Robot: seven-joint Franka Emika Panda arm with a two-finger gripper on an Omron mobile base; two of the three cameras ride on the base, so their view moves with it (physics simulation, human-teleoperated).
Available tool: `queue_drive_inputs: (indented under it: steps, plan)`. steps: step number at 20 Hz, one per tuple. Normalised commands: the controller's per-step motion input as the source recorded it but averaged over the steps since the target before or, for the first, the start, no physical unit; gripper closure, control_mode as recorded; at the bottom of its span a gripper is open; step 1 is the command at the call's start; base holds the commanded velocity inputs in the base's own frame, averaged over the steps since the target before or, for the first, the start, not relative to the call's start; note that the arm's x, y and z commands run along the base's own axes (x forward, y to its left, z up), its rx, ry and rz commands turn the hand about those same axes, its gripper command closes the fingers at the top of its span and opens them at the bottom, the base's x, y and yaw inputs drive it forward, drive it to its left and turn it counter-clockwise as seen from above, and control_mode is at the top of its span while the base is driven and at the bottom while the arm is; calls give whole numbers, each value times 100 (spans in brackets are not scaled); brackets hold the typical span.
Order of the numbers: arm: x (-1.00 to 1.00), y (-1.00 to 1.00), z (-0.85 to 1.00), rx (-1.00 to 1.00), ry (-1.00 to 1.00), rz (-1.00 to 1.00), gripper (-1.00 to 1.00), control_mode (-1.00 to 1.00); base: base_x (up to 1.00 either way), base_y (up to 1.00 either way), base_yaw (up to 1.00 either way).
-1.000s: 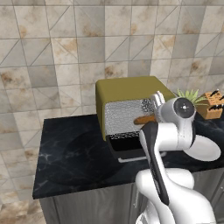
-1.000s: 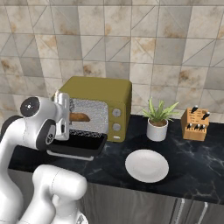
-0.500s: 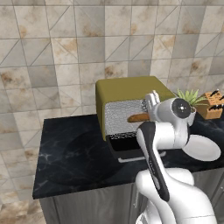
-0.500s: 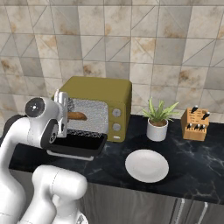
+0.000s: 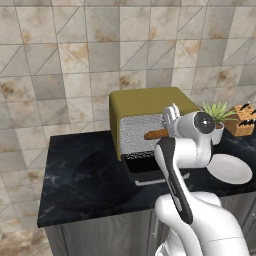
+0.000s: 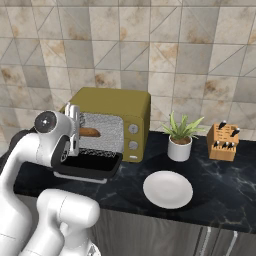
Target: Pull the toaster oven rack outwards. Pick up the baguette from the plate and place it on the toaster oven rack. Close the toaster oven door fully and set the temperature to the lowest setting.
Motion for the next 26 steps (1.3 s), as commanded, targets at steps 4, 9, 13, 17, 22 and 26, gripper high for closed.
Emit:
queue_drive_inputs:
  steps: [4, 9, 13, 17, 22, 26]
  plan:
    - [10, 0, -20, 1, 0, 0, 100, -100, 0, 0, 0]
    - [15, 0, -24, 1, 0, 0, 100, -100, 0, 0, 0]
    - [22, 0, -18, 0, 0, 0, 100, -100, 0, 0, 0]
    - [24, 0, -12, 0, 0, 0, 100, -100, 0, 0, 0]
    - [18, 0, -7, 0, 0, 0, 100, -100, 0, 0, 0]
    - [10, 0, -8, 0, 0, 0, 100, -100, 0, 0, 0]
